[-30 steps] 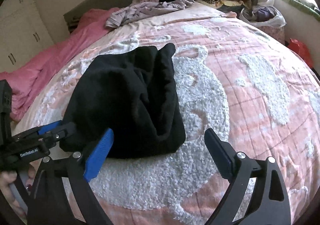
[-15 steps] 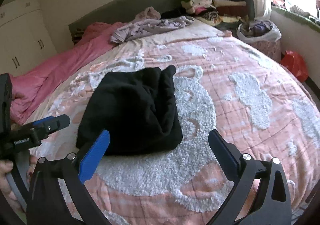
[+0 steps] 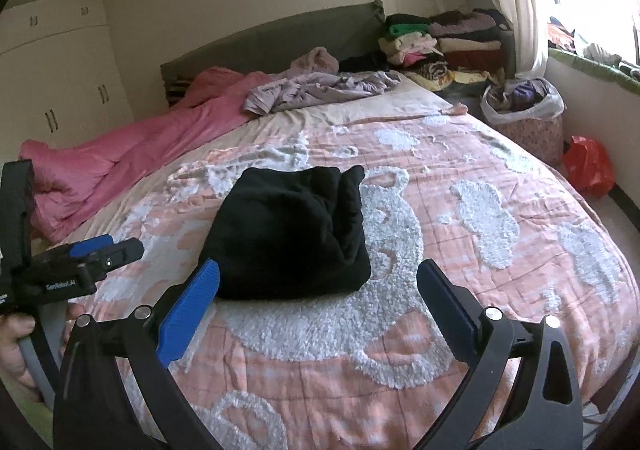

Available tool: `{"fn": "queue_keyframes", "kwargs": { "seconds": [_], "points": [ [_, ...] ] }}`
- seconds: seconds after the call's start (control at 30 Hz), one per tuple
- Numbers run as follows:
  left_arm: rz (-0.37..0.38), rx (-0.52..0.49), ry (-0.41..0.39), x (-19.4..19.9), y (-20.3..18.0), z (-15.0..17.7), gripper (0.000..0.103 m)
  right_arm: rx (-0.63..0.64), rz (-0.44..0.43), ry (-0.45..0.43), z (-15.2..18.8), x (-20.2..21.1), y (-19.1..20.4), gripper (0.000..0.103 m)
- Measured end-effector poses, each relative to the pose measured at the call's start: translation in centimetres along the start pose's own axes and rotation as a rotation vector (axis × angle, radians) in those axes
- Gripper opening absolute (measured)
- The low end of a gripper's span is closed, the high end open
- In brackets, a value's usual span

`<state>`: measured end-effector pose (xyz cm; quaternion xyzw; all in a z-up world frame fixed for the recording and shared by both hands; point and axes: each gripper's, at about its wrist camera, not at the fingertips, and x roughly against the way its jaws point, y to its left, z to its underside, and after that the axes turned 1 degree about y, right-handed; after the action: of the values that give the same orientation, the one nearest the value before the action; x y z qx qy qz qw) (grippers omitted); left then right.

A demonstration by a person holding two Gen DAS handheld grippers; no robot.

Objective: Fold small clothes

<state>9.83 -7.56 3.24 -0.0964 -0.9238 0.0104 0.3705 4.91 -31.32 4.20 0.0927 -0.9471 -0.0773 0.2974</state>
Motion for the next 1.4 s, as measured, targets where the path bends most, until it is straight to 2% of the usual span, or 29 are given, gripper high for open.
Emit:
{"fn": "queue_keyframes", "kwargs": {
  "seconds": [0.23,0.6,0.83,1.4],
  "points": [
    [-0.025,-0.002,0.008,1.8,0.9,2.9,0.093,0.038,0.007,0.01,1.5,1.4,0.8,0.099],
    [-0.06,0.051,0.033,1.7,3.0,7.1,0.093,0.07,0.041,0.064,5.0,0.4,1.9,0.099],
    [-0.06,0.063,0.038,1.2,3.1,8.0,0.093,0.063,0.046,0.104,6.1,-1.1,2.4,0.099],
    [-0.066,0.055,0.041,1.1,2.7,8.1,0.093,0.075,0.041,0.11,6.3,-1.3,2.8,0.099]
  ]
}}
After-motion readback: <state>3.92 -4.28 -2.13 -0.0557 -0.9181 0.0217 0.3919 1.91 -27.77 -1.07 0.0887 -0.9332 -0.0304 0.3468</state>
